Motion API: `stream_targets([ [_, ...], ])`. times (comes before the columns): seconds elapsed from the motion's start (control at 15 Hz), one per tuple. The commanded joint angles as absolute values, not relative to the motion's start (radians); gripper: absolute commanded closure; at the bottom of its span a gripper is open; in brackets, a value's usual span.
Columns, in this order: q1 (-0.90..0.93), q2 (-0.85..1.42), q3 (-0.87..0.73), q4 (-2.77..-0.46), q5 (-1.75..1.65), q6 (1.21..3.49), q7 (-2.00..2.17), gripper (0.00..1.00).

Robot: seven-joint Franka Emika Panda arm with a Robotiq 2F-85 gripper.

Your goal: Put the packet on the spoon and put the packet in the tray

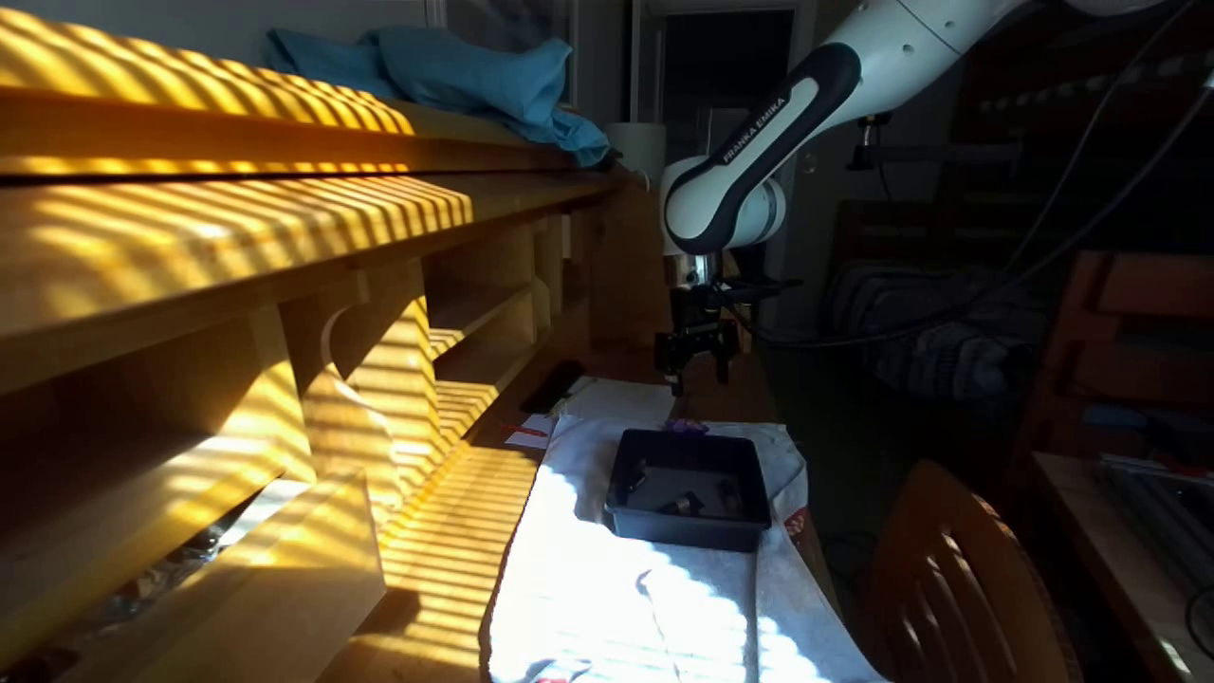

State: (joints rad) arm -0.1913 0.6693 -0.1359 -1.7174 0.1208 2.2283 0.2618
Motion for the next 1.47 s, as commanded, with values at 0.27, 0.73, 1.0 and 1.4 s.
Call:
stream_targets([
  [0.27, -0.143, 0.754, -0.213, -1.655, 0.133, 2.244, 0.509, 0.00],
  [0.73, -0.124, 0.793, -0.254, -1.636, 0.126, 2.312, 0.614, 0.01],
  [1.0, -0.121, 0.813, -0.259, -1.621, 0.124, 2.329, 0.650, 0.05],
  [1.4, -0.117, 0.840, -0.260, -1.594, 0.121, 2.340, 0.684, 0.53],
])
